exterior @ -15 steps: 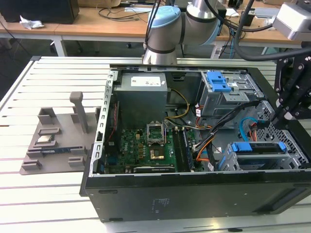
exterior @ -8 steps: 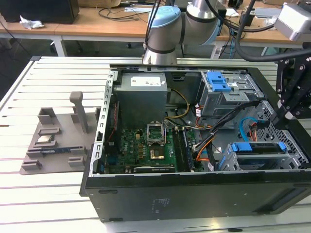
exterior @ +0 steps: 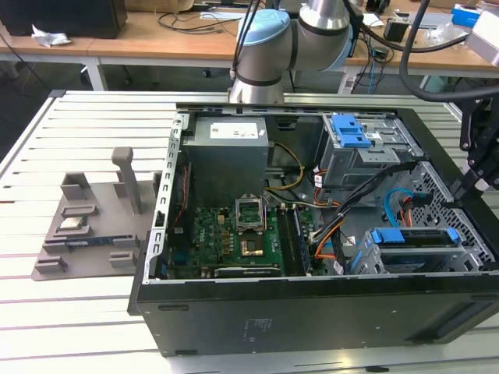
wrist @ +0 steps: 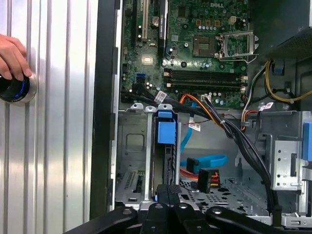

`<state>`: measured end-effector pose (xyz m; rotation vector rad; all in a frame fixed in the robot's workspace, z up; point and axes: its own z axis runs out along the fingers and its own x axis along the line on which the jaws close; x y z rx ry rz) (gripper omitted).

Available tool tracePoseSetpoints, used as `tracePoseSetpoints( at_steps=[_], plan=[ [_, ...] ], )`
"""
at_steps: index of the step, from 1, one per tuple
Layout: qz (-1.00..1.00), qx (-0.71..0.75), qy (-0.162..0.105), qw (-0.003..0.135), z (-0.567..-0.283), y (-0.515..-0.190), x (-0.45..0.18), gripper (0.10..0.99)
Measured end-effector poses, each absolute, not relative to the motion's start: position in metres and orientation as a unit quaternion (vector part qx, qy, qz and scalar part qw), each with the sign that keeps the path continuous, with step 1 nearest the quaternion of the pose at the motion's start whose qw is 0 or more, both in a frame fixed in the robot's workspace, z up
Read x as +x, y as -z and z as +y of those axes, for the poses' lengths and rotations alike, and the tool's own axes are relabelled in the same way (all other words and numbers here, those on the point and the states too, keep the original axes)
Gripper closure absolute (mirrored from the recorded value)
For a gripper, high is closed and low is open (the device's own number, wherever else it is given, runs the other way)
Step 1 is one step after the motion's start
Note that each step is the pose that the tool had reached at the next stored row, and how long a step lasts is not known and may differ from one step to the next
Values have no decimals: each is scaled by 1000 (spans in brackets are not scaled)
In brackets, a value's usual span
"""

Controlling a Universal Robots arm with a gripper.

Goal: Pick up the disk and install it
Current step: 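Insert the first disk wire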

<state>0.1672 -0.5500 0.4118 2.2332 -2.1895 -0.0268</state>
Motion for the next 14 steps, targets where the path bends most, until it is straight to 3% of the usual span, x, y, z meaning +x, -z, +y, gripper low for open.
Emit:
tracePoseSetpoints(
  at_steps=[14],
  plan=[
    [-700,714,8,8,-534,-394,184,980]
  ],
)
